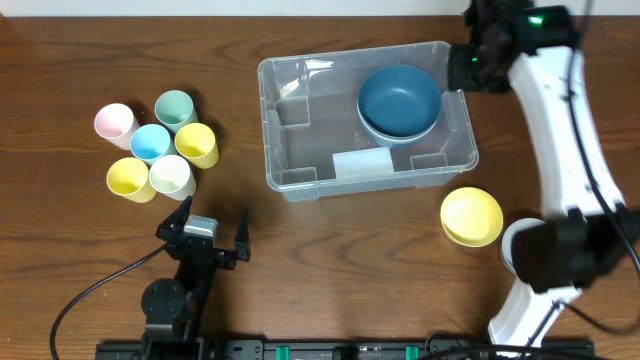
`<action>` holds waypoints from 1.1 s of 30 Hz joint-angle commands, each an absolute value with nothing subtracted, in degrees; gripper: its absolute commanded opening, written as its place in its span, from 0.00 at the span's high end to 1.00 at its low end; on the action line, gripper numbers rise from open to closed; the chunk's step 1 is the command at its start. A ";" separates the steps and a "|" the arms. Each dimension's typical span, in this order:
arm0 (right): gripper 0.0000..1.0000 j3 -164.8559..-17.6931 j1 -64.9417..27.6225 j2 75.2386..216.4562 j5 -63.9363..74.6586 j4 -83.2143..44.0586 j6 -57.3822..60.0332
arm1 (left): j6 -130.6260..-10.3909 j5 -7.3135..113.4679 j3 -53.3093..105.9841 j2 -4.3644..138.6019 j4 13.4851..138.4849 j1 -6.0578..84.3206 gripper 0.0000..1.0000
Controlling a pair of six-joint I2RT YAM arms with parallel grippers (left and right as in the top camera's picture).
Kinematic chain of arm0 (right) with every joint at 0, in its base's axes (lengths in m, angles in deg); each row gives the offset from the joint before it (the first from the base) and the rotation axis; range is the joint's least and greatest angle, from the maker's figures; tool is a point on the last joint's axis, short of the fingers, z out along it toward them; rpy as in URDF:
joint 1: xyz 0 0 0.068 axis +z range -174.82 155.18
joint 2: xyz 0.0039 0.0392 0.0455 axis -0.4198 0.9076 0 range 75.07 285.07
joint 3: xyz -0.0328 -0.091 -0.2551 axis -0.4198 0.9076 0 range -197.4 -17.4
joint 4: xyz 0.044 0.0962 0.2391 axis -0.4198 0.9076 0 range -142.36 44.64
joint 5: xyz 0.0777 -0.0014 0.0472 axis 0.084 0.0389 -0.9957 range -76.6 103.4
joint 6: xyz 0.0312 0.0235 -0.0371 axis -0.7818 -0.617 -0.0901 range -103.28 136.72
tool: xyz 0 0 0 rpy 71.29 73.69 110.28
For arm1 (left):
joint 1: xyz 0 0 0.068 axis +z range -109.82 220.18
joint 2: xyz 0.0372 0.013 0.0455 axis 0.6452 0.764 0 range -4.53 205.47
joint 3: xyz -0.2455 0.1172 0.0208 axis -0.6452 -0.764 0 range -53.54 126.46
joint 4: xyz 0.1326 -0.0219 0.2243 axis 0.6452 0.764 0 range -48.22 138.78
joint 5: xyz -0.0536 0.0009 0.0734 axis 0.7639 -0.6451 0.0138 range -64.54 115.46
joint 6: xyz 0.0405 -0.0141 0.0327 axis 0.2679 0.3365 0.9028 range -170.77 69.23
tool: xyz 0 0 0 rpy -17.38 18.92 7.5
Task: Pack container
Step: 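Move the right gripper down to the yellow bowl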
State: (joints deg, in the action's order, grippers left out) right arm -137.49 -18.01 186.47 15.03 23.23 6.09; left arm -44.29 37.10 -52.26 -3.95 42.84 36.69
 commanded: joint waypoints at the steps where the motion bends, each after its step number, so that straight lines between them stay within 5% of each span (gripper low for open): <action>1: 0.40 -138.96 -19.98 182.56 15.19 26.00 5.83 | -43.29 37.93 -53.31 -4.30 44.74 36.56 0.02; 19: 0.36 -130.39 -18.89 171.43 14.57 44.87 6.05 | -43.29 37.93 -53.31 -4.30 44.72 36.56 0.02; 33: 0.37 -86.08 -7.09 150.30 14.03 22.35 4.54 | -43.29 37.93 -53.31 -4.32 44.74 36.56 0.02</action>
State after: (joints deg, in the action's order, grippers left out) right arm -93.14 -7.85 150.73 14.14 25.83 5.81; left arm -44.29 37.10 -52.26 -3.95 42.84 36.69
